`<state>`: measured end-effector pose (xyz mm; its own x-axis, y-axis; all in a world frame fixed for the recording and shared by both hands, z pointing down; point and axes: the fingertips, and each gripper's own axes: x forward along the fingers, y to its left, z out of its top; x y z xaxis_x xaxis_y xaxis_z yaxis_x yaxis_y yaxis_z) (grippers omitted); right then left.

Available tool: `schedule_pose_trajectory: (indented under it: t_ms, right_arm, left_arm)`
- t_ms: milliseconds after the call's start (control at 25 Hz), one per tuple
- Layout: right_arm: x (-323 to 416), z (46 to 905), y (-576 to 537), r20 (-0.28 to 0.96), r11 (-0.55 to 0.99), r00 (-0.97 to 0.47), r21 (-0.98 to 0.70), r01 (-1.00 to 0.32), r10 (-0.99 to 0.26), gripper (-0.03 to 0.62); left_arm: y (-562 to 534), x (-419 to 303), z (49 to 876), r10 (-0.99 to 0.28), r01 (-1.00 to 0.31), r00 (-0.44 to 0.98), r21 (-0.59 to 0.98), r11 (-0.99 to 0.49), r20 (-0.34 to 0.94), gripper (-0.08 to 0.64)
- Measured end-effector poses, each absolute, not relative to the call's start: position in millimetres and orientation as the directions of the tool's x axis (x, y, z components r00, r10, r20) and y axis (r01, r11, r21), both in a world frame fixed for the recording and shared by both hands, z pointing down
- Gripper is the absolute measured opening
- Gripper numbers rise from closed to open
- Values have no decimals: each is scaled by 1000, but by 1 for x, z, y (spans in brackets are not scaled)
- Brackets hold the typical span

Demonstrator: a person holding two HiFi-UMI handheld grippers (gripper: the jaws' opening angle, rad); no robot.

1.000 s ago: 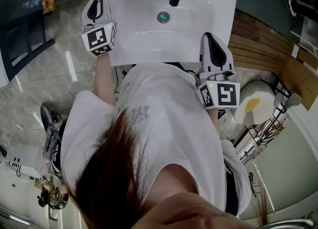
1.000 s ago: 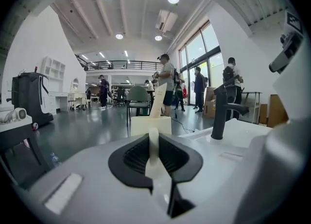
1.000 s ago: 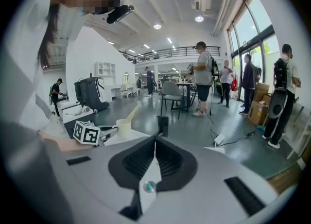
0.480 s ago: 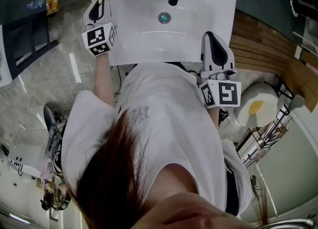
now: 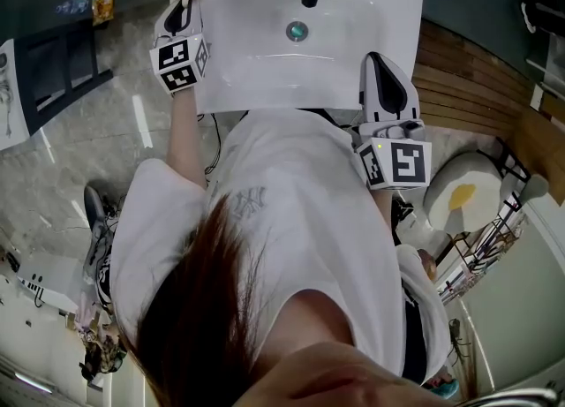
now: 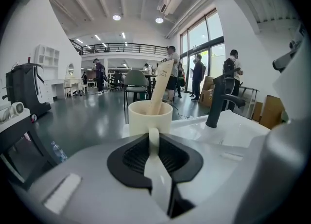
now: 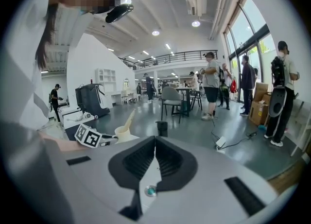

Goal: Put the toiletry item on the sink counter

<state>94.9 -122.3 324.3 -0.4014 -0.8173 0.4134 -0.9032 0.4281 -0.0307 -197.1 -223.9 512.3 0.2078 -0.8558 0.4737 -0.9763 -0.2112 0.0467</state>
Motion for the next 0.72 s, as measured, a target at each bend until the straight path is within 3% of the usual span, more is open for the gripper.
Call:
schedule_pose_trajectory:
  t_ms: [280, 480, 720]
  right_arm:
    - [100, 317, -121, 390, 422, -402, -36, -906, -828, 11]
    - [103, 313, -120, 378, 418, -399, -36, -908, -835, 11]
    - [109, 312, -117, 375, 410, -393, -38, -911, -840, 11]
  left_arm:
    - [-223, -194, 512, -849, -971, 225, 40, -234, 478, 49]
    - [-221, -187, 514, -837, -970, 219, 22, -241, 501, 116]
    - [-218, -191, 510, -840, -977, 190, 11, -214, 509, 132]
